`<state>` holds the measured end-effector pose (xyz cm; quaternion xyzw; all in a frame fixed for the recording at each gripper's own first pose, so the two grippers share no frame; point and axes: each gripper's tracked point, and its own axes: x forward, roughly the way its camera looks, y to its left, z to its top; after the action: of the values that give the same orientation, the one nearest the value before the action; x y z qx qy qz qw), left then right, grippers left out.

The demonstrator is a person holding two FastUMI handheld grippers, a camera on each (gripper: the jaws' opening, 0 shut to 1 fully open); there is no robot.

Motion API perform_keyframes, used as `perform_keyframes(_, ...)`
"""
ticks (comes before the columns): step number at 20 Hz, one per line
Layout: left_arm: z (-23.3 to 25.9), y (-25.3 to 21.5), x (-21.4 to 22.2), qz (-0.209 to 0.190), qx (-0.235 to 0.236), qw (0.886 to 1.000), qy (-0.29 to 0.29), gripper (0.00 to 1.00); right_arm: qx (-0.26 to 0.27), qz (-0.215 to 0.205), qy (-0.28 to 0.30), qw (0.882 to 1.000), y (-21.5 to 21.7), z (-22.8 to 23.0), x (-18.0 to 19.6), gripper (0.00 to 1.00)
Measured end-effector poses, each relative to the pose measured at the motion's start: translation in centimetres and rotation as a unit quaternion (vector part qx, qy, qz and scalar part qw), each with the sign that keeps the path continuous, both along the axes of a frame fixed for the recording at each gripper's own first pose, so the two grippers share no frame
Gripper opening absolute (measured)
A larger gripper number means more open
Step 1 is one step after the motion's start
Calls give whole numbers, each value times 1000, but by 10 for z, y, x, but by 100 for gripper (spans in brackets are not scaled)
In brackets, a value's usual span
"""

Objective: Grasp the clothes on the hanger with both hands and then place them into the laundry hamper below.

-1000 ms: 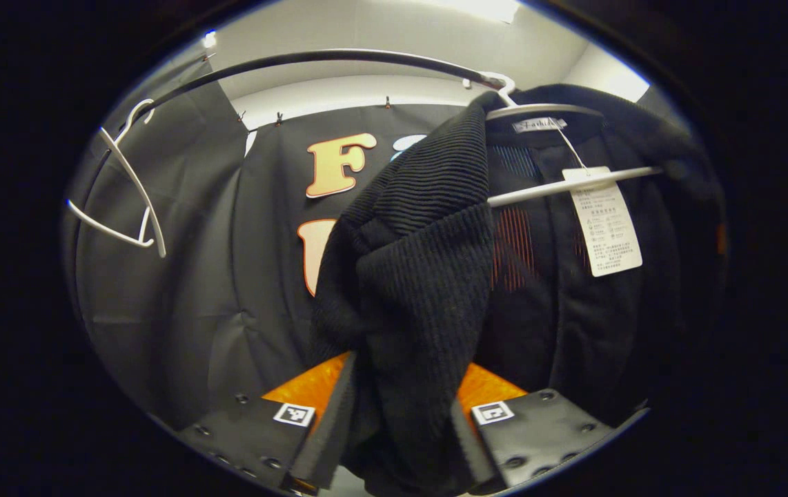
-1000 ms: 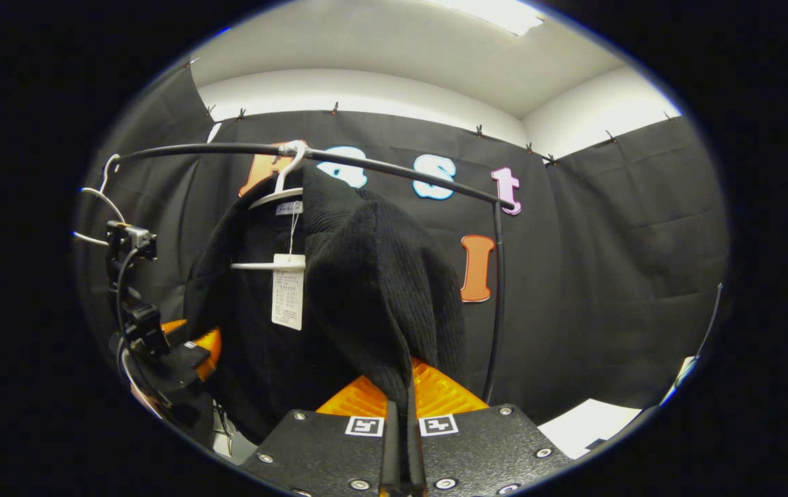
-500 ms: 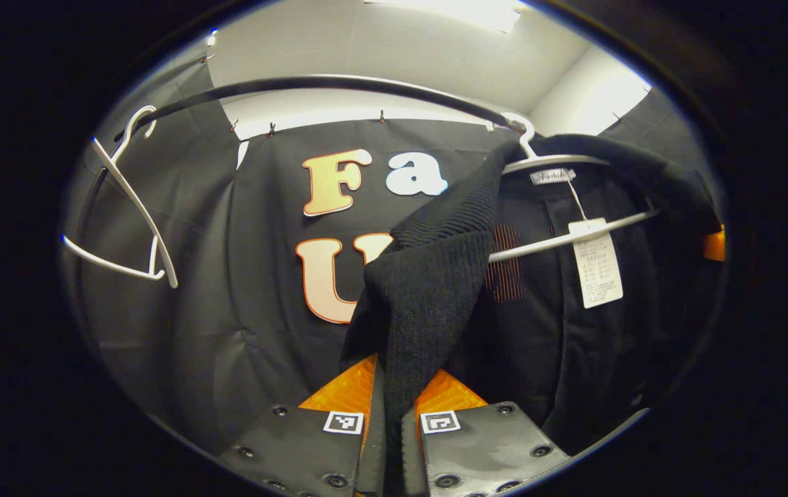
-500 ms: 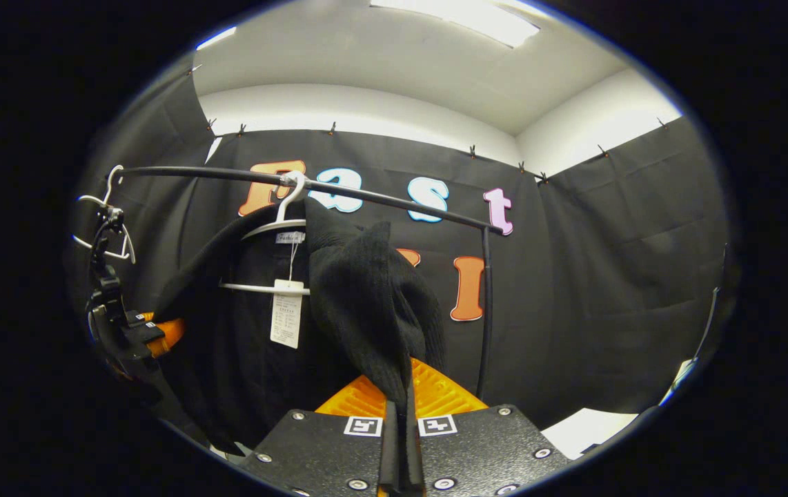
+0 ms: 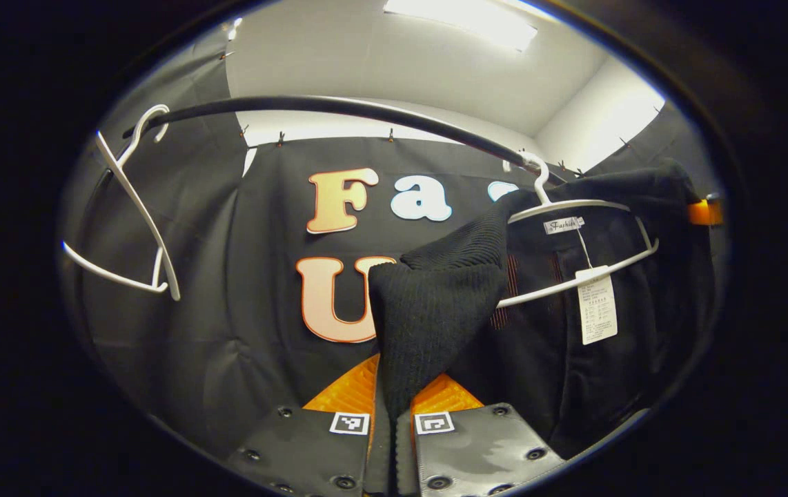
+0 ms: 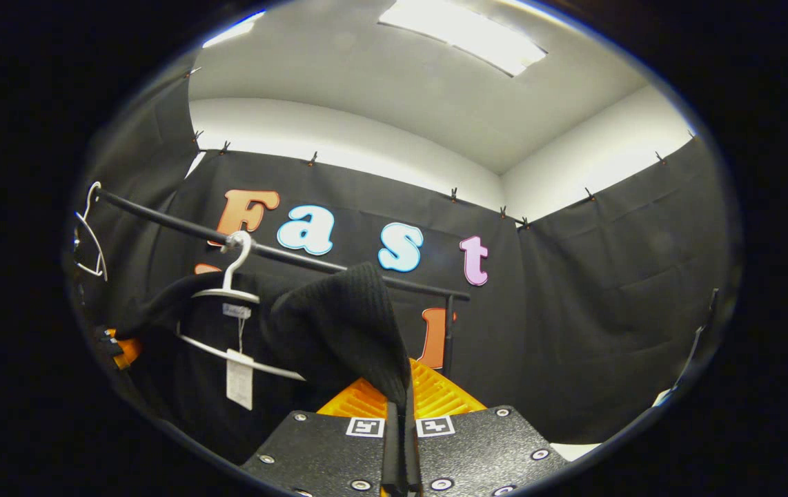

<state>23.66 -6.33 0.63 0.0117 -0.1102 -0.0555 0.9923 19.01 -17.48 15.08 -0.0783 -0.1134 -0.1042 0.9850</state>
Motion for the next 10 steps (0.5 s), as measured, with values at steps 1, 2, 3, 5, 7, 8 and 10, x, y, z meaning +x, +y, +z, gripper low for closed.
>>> perform_keyframes(1,0,1,0,0,-1,1000,-1,10,-7,-8,-2,1000,-12,14,12,2)
perform_keyframes(2,2,3,1,4,-4,1000,-5,10,-9,-11,0,1000,-21,22,25,0)
perform_keyframes(3,4,4,2,6,-8,1000,-8,13,-7,-10,2,1000,-27,28,40,2)
perform_keyframes(5,7,7,2,5,-14,1000,-10,7,-10,-11,13,1000,-38,31,68,2)
perform_keyframes(7,10,6,3,-1,-18,1000,-6,10,-14,-16,32,999,-49,20,88,2)
perform_keyframes(8,13,6,2,-4,-21,1000,-7,10,-13,-14,34,999,-49,17,95,2)
perform_keyframes(10,20,9,3,-2,-23,1000,-12,10,-2,-15,49,999,-52,-7,99,2)
